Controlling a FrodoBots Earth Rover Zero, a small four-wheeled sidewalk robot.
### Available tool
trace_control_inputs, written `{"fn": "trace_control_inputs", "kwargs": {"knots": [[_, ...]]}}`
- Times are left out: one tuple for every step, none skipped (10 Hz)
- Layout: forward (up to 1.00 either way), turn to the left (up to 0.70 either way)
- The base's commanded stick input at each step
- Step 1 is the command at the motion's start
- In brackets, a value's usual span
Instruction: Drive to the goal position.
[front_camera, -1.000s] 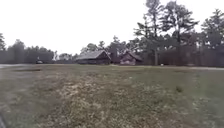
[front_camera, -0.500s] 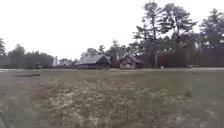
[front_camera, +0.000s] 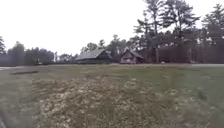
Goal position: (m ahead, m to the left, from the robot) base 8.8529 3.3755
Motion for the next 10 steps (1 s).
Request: {"fn": "trace_control_inputs", "kwargs": {"knots": [[0.70, 0.01], [0.70, 0.00], [0.70, 0.00], [0.70, 0.00], [0.70, 0.00], [0.70, 0.00], [0.70, 0.00], [0.70, 0.00], [0.70, 0.00], [0.70, 0.00]]}}
